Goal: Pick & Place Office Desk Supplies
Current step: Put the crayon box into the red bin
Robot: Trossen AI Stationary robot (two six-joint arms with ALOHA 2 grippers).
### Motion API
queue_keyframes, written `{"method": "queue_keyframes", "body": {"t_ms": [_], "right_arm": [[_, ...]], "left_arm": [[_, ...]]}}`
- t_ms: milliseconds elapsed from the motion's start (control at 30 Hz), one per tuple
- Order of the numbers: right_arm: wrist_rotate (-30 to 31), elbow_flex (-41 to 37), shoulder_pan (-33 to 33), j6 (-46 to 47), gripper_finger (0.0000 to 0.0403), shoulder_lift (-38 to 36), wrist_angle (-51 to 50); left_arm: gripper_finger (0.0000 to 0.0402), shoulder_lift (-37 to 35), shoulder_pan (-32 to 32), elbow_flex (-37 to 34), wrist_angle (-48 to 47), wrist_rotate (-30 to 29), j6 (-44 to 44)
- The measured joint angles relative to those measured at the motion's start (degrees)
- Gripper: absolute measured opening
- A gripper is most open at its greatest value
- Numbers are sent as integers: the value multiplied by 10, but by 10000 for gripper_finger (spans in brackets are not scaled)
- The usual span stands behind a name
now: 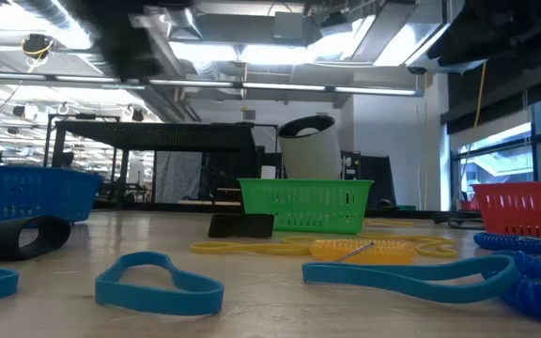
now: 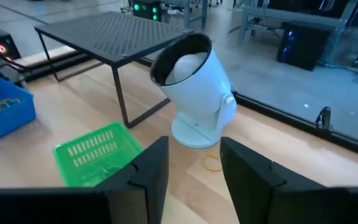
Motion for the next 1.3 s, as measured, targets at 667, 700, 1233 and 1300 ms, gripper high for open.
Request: {"method": "queue_keyframes", "body": {"t_ms": [667, 700, 1233, 1300], "right_arm": [[-33, 0, -73, -114, 146, 42, 65], [-37, 0, -75, -114, 146, 42, 66], [-37, 0, -87, -114, 146, 42, 68], [-37, 0, -91, -114, 146, 42, 68]], "left_arm": [[141, 79, -209, -18, -31, -47, 30], [141, 82, -212, -18, -30, -47, 22], [141, 87, -275, -92, 92, -75, -52], [141, 87, -278, -100, 91, -77, -52]]}}
